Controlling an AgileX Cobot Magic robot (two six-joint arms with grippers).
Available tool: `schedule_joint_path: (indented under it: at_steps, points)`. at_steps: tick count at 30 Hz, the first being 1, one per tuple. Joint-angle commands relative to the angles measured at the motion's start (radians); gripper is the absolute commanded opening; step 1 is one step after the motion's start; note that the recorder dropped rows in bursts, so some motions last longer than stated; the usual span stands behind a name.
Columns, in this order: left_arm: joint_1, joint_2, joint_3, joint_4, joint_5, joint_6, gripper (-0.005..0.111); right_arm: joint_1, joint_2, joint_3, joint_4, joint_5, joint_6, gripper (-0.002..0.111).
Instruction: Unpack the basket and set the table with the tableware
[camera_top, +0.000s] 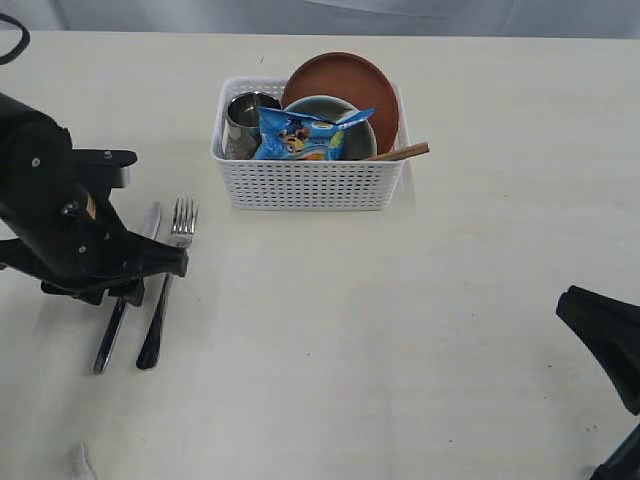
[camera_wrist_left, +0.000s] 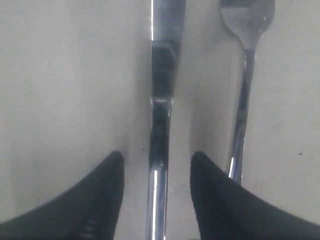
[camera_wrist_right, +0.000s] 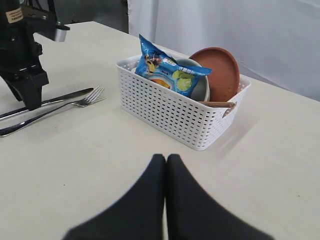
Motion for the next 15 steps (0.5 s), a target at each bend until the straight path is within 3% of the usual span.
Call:
schedule_joint_path:
  at_steps: [1, 5, 11, 15]
  points:
    - [0.002, 0.002, 0.023, 0.001, -0.075, -0.012, 0.031, 0.004, -0.005, 0.003, -0.004, -0.001, -0.002, 0.0]
    - [0.002, 0.031, 0.023, 0.001, -0.089, -0.015, 0.013, 0.004, -0.005, 0.003, -0.004, -0.001, -0.002, 0.0]
    - [0.002, 0.108, 0.023, 0.001, -0.097, -0.01, 0.017, 0.004, -0.005, 0.003, -0.004, -0.001, -0.002, 0.0]
    - [0.002, 0.112, 0.021, 0.001, -0.122, -0.007, 0.012, 0.004, -0.005, 0.003, -0.004, -0.001, -0.002, 0.0]
